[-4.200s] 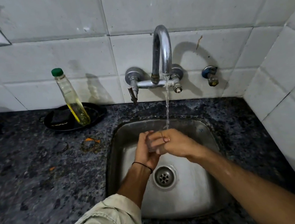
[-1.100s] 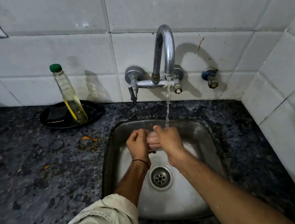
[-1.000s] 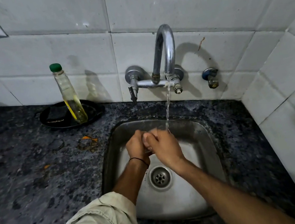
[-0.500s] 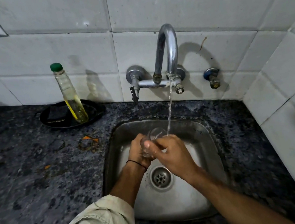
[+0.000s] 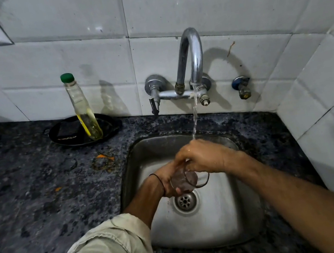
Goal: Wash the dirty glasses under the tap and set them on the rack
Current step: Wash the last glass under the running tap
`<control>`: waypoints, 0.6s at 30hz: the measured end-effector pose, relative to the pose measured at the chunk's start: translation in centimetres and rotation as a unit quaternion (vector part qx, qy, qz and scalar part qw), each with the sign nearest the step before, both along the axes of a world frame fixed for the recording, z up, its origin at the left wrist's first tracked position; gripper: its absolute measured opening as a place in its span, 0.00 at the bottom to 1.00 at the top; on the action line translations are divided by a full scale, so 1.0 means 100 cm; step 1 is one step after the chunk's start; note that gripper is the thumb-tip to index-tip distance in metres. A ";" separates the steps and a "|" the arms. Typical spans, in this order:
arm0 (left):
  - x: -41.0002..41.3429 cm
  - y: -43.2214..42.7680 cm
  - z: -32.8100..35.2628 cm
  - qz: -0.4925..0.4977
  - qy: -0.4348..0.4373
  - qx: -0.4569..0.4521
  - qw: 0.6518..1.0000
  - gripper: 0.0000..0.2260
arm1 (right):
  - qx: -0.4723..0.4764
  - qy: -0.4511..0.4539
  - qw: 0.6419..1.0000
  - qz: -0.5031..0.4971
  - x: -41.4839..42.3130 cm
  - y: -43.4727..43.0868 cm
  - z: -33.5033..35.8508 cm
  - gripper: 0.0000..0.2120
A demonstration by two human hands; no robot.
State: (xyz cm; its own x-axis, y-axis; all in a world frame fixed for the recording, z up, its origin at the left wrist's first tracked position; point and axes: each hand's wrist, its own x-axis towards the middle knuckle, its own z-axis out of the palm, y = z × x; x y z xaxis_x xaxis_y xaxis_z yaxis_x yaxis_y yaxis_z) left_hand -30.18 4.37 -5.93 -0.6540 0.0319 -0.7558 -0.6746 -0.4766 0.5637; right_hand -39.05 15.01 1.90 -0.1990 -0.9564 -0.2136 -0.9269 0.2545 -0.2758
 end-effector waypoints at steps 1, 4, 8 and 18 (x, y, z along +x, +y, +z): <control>-0.001 -0.001 0.000 -0.015 -0.006 0.005 1.000 0.14 | 0.039 0.063 0.996 0.042 0.003 -0.004 0.009 0.13; -0.003 -0.002 -0.001 0.018 -0.001 0.048 0.999 0.14 | 0.035 0.102 0.993 0.048 0.008 -0.012 0.020 0.10; -0.006 -0.002 -0.011 0.131 0.031 0.084 0.987 0.14 | 0.004 -0.097 0.971 -0.219 0.002 -0.008 0.012 0.06; -0.011 0.005 -0.028 0.325 0.009 0.023 0.945 0.11 | -0.007 -0.217 0.888 -0.407 0.005 -0.004 -0.015 0.08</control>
